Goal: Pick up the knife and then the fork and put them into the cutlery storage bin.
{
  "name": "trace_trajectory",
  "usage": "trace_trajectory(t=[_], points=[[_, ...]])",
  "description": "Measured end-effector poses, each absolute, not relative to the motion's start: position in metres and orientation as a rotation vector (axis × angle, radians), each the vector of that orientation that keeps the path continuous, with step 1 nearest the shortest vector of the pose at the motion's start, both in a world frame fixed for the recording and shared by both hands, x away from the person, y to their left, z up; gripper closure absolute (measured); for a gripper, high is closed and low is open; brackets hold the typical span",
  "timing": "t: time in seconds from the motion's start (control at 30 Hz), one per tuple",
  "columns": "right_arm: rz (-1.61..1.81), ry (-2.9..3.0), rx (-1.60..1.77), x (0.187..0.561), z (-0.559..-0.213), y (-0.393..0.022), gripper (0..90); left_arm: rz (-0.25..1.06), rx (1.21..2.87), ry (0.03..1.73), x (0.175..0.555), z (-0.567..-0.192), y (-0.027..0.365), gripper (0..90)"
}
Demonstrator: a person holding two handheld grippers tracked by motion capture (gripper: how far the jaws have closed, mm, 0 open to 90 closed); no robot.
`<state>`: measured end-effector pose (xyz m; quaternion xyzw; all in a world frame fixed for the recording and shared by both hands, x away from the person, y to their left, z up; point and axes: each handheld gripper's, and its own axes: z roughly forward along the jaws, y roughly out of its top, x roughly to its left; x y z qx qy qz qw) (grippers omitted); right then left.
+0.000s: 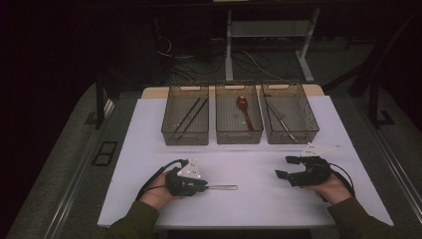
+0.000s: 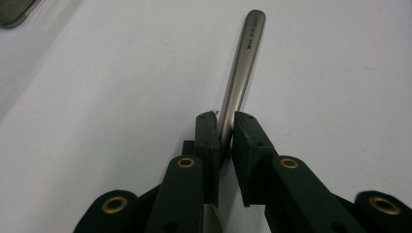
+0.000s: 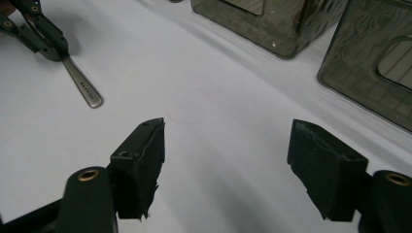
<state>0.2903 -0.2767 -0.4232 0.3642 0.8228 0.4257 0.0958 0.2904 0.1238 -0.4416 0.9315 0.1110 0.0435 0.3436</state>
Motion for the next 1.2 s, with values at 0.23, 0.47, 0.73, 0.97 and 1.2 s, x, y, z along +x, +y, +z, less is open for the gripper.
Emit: trace_trajectory(t=[0.23,0.47,0.73,0.97,1.2], points=[[1.255,2.456,1.069,0.29,-0.423,-0.276,29.9,0.079,2.429,0.237,0.288,-0.441,0.123,84.4],[1.258,2.486,1.04,0.29,-0.421,-0.275,28.3,0.061,2.398,0.231,0.286,-0.435,0.122,84.5],[1.294,2.565,0.908,0.287,-0.41,-0.267,24.5,0.08,2.347,0.21,0.284,-0.423,0.12,84.5],[1.279,2.657,0.756,0.286,-0.404,-0.245,24.0,0.073,2.322,0.178,0.281,-0.413,0.11,84.5],[1.283,2.724,0.64,0.287,-0.397,-0.223,24.9,0.062,2.314,0.122,0.276,-0.408,0.097,84.5]])
